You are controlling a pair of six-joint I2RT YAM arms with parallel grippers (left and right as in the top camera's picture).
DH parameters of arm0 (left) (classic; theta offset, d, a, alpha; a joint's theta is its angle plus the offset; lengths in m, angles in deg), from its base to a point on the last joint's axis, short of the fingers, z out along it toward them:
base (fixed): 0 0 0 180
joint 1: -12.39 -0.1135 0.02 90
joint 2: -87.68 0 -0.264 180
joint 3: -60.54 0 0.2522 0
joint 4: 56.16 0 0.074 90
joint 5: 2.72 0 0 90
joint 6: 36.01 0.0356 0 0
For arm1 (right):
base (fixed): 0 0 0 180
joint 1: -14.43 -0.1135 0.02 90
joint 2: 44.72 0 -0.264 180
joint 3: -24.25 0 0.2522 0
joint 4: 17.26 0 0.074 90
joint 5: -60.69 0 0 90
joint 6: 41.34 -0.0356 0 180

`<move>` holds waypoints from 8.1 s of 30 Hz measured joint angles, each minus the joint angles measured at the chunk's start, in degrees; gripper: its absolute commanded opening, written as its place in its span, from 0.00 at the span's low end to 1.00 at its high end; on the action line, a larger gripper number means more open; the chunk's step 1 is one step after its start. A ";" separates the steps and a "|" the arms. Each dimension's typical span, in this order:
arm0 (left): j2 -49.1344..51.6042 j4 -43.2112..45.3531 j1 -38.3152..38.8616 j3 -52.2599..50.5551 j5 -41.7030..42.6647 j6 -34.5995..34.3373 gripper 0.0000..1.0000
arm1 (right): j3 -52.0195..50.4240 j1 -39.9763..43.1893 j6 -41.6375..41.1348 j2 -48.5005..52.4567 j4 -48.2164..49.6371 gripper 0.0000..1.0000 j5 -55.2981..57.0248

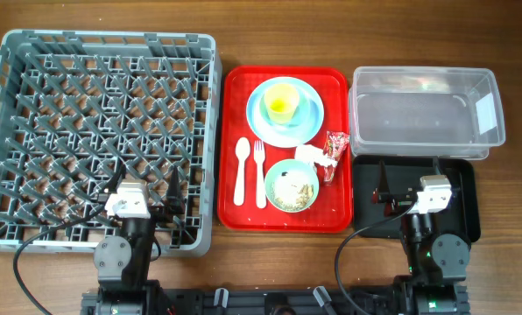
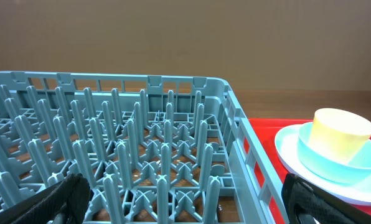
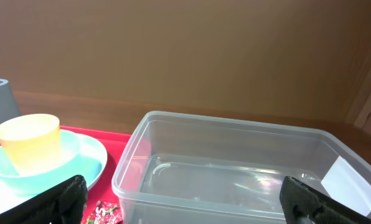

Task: Sort waste into correct bins and load items into the dishwasher rack
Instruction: 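Raise the left gripper from rest toward the red tray, then grasp the white spoon on the red tray with the left gripper, then carry the spoon to the dish rack and release it, then grasp the white fork on the red tray with the left gripper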

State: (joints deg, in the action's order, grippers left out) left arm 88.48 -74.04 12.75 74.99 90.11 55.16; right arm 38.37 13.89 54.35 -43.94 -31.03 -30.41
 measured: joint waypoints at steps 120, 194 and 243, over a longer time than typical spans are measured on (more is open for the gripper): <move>86.86 -72.87 30.88 93.70 -8.83 -38.58 0.17 | 0.00 0.00 0.00 0.17 0.00 1.00 0.00; 87.23 -53.75 27.45 70.95 -28.55 -33.18 0.04 | 0.00 0.00 0.00 0.17 0.00 1.00 0.00; 85.57 -47.67 26.99 67.63 -22.32 -24.61 0.58 | 0.00 0.00 0.00 0.17 0.00 1.00 0.00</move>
State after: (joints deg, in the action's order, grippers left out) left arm 174.05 -121.71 39.75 142.61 67.80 30.55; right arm 38.37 13.89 54.35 -43.76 -31.03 -30.41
